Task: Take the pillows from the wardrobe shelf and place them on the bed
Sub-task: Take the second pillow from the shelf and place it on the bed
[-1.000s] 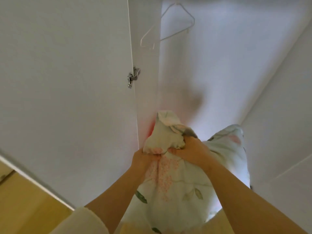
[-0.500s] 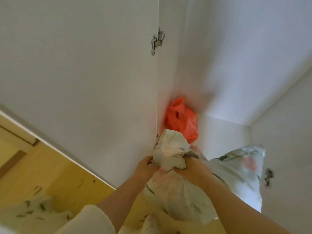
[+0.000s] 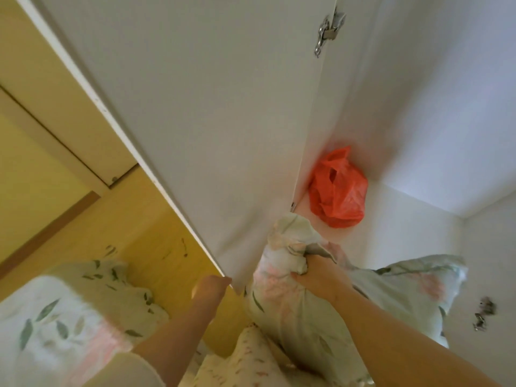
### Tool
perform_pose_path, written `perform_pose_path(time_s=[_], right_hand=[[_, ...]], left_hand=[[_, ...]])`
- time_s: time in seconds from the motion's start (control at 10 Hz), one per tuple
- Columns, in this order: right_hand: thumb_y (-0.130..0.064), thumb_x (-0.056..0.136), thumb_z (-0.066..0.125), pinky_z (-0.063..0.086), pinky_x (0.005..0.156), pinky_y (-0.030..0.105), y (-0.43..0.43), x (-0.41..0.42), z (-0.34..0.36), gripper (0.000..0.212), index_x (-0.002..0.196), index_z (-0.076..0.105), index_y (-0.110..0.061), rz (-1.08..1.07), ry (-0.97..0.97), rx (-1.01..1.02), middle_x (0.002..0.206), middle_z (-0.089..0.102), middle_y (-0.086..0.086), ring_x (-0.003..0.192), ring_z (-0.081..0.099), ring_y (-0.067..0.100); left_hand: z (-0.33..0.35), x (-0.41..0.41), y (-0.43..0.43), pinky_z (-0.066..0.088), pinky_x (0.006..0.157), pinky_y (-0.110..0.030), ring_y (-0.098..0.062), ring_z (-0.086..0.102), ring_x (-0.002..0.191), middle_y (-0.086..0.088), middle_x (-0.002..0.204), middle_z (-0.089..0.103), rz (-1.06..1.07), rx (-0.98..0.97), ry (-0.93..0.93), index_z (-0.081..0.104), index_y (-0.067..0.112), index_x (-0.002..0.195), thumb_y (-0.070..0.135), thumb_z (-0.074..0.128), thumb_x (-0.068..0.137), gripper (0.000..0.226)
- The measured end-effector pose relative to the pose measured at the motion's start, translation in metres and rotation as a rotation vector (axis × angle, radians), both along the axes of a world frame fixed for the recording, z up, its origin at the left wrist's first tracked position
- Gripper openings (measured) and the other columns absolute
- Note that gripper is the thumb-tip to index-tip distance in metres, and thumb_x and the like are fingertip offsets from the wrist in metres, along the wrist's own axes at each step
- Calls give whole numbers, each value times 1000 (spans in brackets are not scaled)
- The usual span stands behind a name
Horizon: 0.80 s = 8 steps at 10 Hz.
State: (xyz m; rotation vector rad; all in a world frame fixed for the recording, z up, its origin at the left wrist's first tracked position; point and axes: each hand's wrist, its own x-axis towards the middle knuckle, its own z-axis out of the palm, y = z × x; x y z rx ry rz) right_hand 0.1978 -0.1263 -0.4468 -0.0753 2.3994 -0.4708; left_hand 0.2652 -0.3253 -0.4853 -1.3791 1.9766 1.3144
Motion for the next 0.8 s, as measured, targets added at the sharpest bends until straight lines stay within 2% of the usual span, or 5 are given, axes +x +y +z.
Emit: perform_pose_path(time_s=[0.1, 0.2, 0.5, 0.7, 0.8], right_hand=[[-44, 86, 53, 51, 88, 39, 0, 7, -2, 39, 115, 57, -18, 15, -2, 6, 113, 65, 8, 104, 62, 28], [-41, 88, 48, 52, 89, 41, 5, 14, -3, 38, 117, 60, -19, 51, 53, -17, 117, 65, 7, 106, 61, 27], [-40, 87, 51, 49, 81, 35, 28, 29, -11, 33, 106, 62, -16, -87, 28, -26, 105, 66, 6, 98, 63, 24], [-44, 84, 54, 47, 78, 35, 46, 46, -21, 40, 114, 58, -18, -223, -6, -3, 110, 66, 7, 87, 58, 23], [-44, 84, 53, 47, 79, 35, 60, 55, -25, 39, 113, 58, -17, -266, -10, 11, 107, 66, 6, 82, 52, 20]], left_hand=[[18, -1, -5, 41, 64, -31, -25, 51, 74, -15, 101, 54, 18, -93, 109, 45, 5, 119, 17, 66, 85, 42], [14, -2, -11, 49, 75, -37, -34, 57, 106, -14, 132, 49, -159, -249, 222, 35, 7, 132, 17, 68, 84, 59], [23, -8, -25, 38, 66, -27, -29, 60, 86, -14, 100, 69, -314, -439, 331, 62, 3, 103, 13, 59, 86, 20], [34, -3, -3, 37, 53, -24, -27, 63, 79, -2, 70, 60, -491, -458, 271, 59, 11, 78, 24, 62, 85, 15], [37, 0, 18, 39, 62, -23, -23, 65, 88, -3, 90, 70, -684, -596, 188, 67, 16, 90, 36, 58, 87, 22]])
